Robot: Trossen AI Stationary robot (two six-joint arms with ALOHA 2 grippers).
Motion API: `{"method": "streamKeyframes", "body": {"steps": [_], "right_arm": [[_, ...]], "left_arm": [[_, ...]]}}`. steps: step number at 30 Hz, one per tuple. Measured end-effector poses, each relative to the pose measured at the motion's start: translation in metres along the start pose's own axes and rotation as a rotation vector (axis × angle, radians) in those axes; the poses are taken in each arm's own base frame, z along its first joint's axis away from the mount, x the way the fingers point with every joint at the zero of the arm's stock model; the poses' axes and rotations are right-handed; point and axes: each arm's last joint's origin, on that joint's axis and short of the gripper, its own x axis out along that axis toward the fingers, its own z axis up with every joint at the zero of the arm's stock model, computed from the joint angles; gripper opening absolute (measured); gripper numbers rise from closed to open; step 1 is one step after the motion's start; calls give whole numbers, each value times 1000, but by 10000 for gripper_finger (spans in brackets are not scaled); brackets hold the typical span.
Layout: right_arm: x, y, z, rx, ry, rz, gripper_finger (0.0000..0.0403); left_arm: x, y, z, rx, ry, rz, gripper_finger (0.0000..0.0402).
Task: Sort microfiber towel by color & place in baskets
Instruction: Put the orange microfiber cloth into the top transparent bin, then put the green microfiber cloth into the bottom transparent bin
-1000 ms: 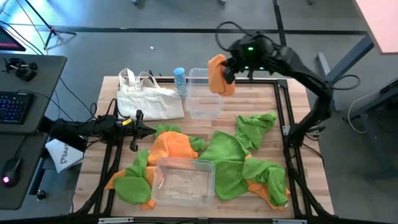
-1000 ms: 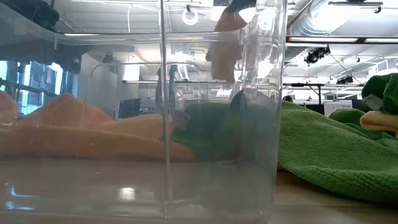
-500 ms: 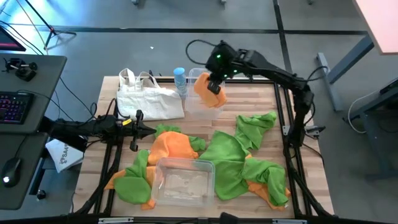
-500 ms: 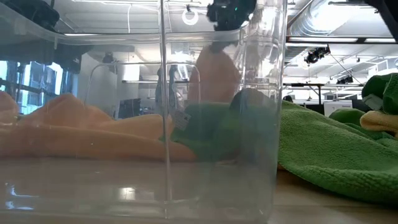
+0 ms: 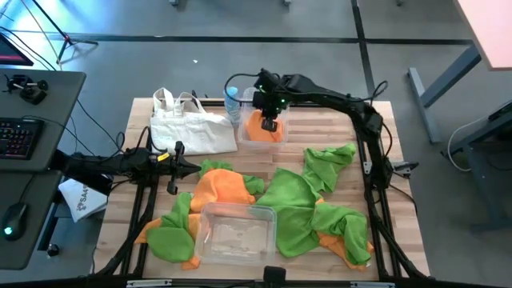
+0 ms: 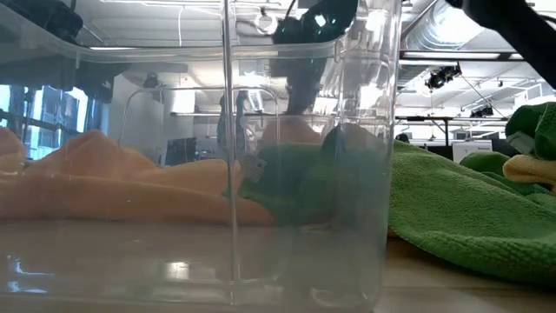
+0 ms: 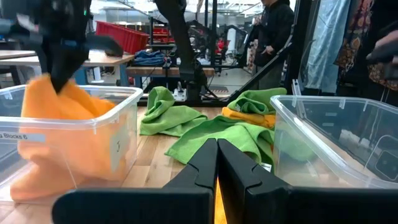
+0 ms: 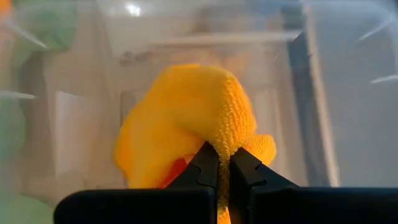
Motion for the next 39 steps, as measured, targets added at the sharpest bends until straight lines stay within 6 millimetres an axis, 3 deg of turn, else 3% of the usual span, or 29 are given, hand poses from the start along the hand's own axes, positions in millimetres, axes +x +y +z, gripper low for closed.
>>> {"method": "streamKeyframes", "body": {"steps": [9, 14, 19, 23, 32, 39], "right_arm": [[54, -2, -8, 41, 114, 63, 0], [64, -3, -10, 39, 150, 9, 0], [58, -4, -9, 77, 140, -1, 0], [42, -3, -6, 87, 114, -10, 7], [10, -4, 6, 162, 81, -19, 99], [-32, -5, 22, 229, -4, -51, 147]], "left_arm": [[0, 0, 0, 0, 0, 0, 0], [0, 0, 0, 0, 0, 0, 0], [0, 0, 0, 0, 0, 0, 0], [0, 0, 0, 0, 0, 0, 0], [0, 0, 0, 0, 1, 1, 0], [0, 0, 0, -5, 0, 0, 0]]}}
